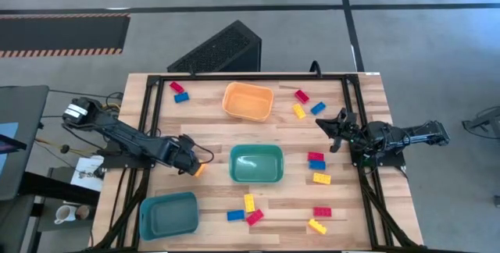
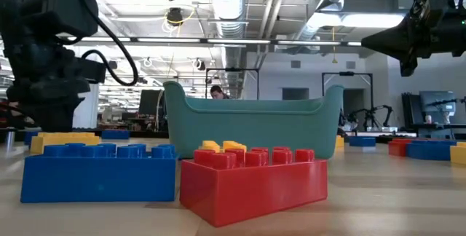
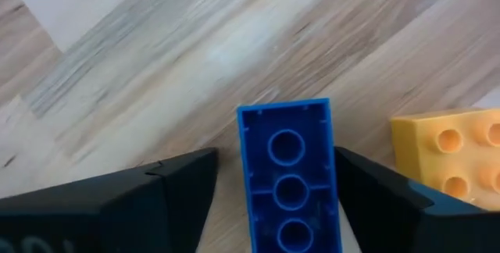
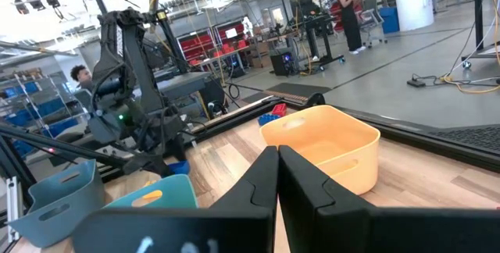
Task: Sort & place blocks by color
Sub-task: Put the blue game piece into the green bin
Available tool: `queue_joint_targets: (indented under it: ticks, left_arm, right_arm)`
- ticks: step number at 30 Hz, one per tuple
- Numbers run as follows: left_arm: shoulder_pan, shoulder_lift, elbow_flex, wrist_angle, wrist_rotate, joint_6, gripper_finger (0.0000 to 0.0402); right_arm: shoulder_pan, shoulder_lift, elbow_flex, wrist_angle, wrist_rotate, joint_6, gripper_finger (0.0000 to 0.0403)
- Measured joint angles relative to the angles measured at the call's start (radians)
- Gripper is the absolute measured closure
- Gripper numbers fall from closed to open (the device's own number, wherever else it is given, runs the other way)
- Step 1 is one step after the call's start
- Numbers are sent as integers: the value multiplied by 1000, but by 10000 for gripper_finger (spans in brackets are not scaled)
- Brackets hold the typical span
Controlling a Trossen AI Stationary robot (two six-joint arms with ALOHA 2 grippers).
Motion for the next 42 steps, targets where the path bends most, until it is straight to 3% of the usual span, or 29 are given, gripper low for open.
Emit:
queue_joint_targets:
  ticks: [2,5,9,14,18,21,25,35,42]
  left_arm:
    - [0,-21,2,4,-9,31,221]
    - [1,-74,49,-128,-91,75,304]
    - [-45,-184,145,-156,-297,121,302]
    - [-150,-289,159,217,-578,379,302]
    - [-216,-266,116,630,-670,674,302]
    - [-246,-196,64,933,-667,877,302]
    - [-252,-82,20,1218,-614,997,302]
    - [-195,65,13,1314,-539,980,302]
    - [16,208,14,1497,-85,1041,302]
  right_arm:
    - [0,0,0,0,0,0,368]
    - [0,0,0,-1,0,0,368]
    - [0,0,0,-2,0,0,368]
    - [0,0,0,-1,0,0,368]
    - [0,0,0,-1,0,0,368]
    - [0,0,0,-1,0,0,368]
    - [0,0,0,-1,0,0,368]
    - [0,0,0,-1,0,0,368]
    - [0,0,0,0,0,0,368]
